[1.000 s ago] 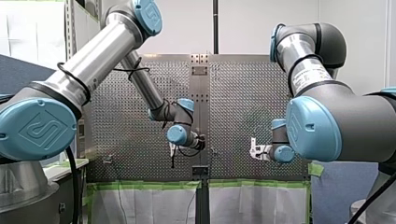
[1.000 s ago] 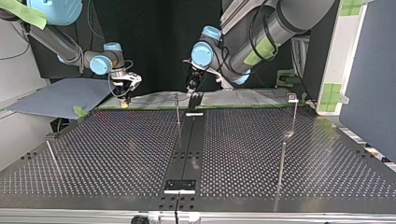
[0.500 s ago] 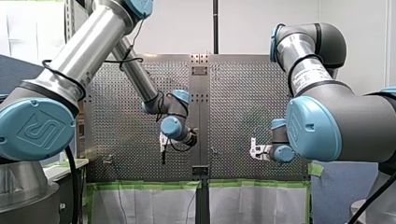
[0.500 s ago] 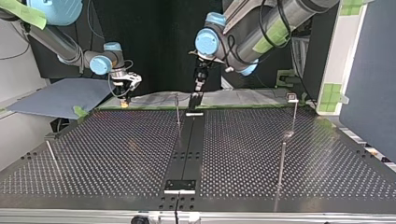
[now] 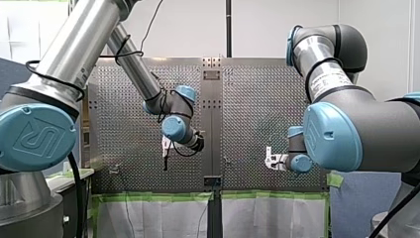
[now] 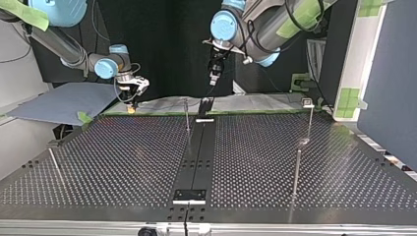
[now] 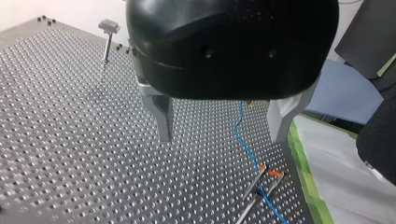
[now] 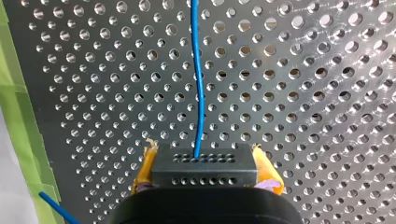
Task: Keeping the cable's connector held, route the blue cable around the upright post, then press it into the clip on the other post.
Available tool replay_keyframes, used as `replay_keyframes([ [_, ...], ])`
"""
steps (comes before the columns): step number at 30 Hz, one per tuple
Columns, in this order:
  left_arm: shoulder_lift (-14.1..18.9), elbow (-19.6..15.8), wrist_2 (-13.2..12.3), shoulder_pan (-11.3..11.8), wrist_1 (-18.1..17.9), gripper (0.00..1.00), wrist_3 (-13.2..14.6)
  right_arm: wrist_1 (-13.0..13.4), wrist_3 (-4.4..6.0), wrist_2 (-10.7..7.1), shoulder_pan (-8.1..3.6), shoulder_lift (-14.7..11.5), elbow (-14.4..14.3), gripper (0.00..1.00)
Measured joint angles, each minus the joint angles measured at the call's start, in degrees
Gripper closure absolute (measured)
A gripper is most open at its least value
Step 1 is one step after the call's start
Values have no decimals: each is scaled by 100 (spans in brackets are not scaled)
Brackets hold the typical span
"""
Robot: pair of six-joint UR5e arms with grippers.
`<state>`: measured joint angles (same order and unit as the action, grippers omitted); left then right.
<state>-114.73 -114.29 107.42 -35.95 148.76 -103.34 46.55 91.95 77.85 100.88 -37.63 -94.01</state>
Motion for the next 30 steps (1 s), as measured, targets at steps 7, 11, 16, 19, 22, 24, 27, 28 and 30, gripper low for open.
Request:
replay_keyframes([
  [7, 377, -377, 54, -60, -13, 0, 12, 2, -2, -5, 11, 4, 0, 100],
  [11, 568, -567, 83, -76, -33, 0, 9, 3, -10, -5, 23, 4, 0, 100],
  [16, 786, -785, 89, -87, -38, 0, 0, 11, -24, -3, 38, 4, 0, 100],
  [19, 923, -922, 89, -88, -40, 0, -1, 11, -36, -3, 43, 4, 0, 100],
  [22, 1065, -1066, 90, -90, -54, 0, -9, 12, -46, 0, 50, 4, 0, 100],
  [24, 1152, -1152, 90, -90, -71, 0, -9, 13, -52, -2, 55, 4, 0, 100],
  [27, 1292, -1287, 90, -90, -91, 0, -5, 15, -58, -4, 57, 4, 0, 100],
  [28, 1347, -1326, 90, -90, -95, 0, -3, 16, -59, -5, 60, 3, 0, 100],
  [30, 1418, -1362, 90, -87, -98, 0, -2, 19, -60, -6, 64, 4, 0, 100],
])
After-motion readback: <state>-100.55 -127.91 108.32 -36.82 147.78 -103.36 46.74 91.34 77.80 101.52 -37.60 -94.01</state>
